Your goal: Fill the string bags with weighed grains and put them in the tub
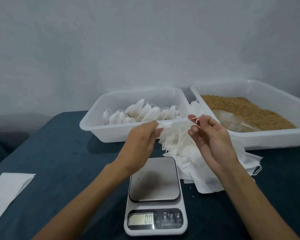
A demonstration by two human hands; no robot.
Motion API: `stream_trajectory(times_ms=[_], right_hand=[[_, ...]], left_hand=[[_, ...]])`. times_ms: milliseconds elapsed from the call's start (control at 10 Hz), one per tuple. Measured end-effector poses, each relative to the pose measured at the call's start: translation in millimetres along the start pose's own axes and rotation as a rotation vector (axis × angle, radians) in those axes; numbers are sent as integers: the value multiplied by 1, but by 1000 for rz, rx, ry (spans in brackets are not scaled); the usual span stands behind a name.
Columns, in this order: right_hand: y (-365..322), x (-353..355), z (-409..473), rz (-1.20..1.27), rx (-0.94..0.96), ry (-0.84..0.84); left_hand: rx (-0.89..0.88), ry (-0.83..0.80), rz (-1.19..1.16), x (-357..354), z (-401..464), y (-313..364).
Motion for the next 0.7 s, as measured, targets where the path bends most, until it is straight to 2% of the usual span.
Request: stream_trajectory(times_ms=[100,200,300,400,600,700], right_hand=[[-1,6,2,-36,16,36],[8,5,-2,-66,-23,25],[13,3,-3,-93,-54,0],[19,4,-2,-111,-78,-8],[25,4,0,-134,-100,-17],[25,4,-1,-157,-95,-25]], left_hand=[[217,140,-68,11,47,-38],[451,210,-15,16,90,-98],[576,60,129,0,110,-144],[591,-123,353,-18,115,-170],[630,-279,454,-31,115,-186],[580,-186,350,-18,109,-169]])
Point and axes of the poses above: each hand's wrist, its own z-axis towards the middle knuckle, its own x-axis out of the back of the hand, y = z × x, the point moved 10 cm from there along z, towards the middle knuckle, and after that the axes turned 6 degrees about y, right-handed, at the moved point
